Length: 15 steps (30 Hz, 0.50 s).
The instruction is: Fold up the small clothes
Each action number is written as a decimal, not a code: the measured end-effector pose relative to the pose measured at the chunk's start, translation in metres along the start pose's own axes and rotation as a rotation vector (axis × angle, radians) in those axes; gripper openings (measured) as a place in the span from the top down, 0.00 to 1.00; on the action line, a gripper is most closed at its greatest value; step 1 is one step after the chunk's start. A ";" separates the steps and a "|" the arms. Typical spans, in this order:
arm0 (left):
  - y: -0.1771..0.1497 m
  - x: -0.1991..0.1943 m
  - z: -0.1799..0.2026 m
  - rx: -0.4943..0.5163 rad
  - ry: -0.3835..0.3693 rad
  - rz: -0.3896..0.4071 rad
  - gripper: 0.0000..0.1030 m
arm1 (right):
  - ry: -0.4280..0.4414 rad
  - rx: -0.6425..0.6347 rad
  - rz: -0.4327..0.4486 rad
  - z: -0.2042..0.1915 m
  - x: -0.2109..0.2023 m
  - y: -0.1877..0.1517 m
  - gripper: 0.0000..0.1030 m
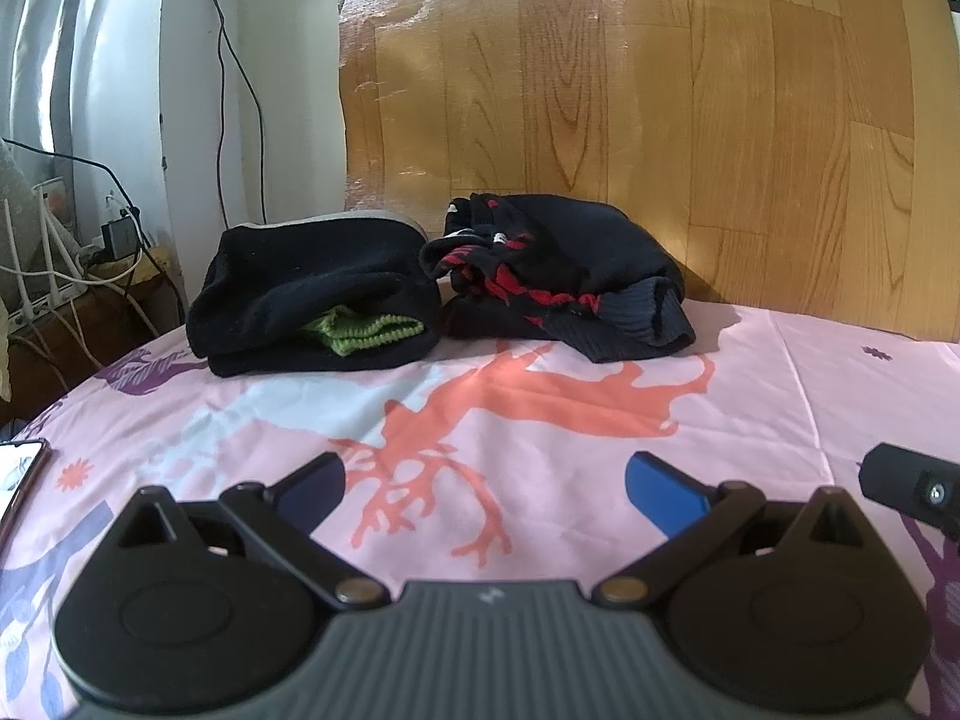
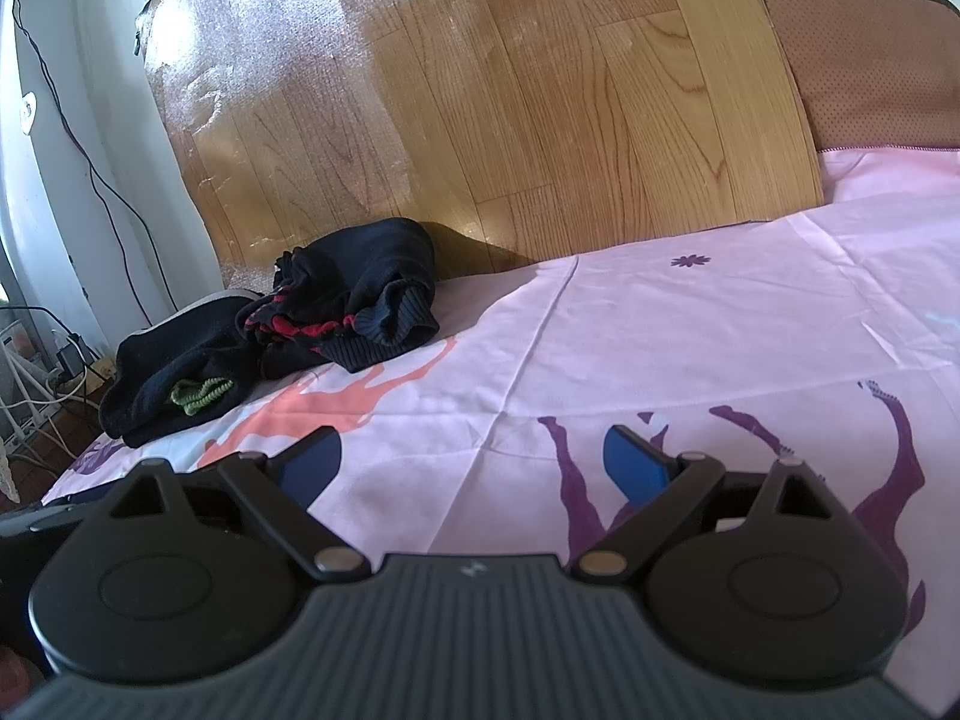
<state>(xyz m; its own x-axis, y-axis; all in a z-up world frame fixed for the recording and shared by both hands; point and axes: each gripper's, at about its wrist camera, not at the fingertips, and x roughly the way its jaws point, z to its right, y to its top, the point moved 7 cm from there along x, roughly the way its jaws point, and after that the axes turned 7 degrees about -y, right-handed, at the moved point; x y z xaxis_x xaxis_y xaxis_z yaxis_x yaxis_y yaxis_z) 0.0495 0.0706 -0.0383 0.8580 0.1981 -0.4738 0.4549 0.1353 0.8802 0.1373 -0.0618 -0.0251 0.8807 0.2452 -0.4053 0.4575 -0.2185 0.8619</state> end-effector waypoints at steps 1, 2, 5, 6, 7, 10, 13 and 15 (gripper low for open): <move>0.000 0.000 0.000 0.000 0.001 0.001 0.00 | 0.000 0.000 0.000 0.000 0.000 0.000 0.07; 0.000 0.000 0.000 0.000 0.001 0.002 0.00 | 0.000 0.000 0.000 0.000 -0.001 0.000 0.07; 0.000 0.000 0.000 0.003 -0.002 0.002 0.00 | 0.000 0.000 -0.001 0.000 -0.001 0.000 0.07; 0.000 0.000 0.000 0.002 -0.002 0.000 0.00 | 0.000 0.000 -0.001 0.000 0.000 0.000 0.07; 0.000 0.000 0.000 0.001 -0.002 0.000 0.00 | 0.000 0.000 -0.001 0.001 0.000 0.000 0.07; 0.000 0.000 -0.001 0.000 -0.001 -0.002 0.00 | -0.001 -0.001 -0.002 0.001 0.000 -0.001 0.07; 0.000 0.000 -0.001 0.002 -0.001 -0.001 0.00 | -0.002 0.000 -0.003 0.002 0.000 -0.001 0.07; 0.001 -0.001 0.000 0.004 -0.001 0.000 0.00 | -0.003 0.000 -0.004 0.002 0.000 -0.001 0.07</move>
<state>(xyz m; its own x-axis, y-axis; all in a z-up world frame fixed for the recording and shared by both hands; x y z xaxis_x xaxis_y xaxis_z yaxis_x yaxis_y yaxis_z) 0.0493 0.0709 -0.0374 0.8584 0.1967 -0.4738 0.4558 0.1315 0.8803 0.1369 -0.0637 -0.0263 0.8792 0.2434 -0.4095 0.4609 -0.2175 0.8604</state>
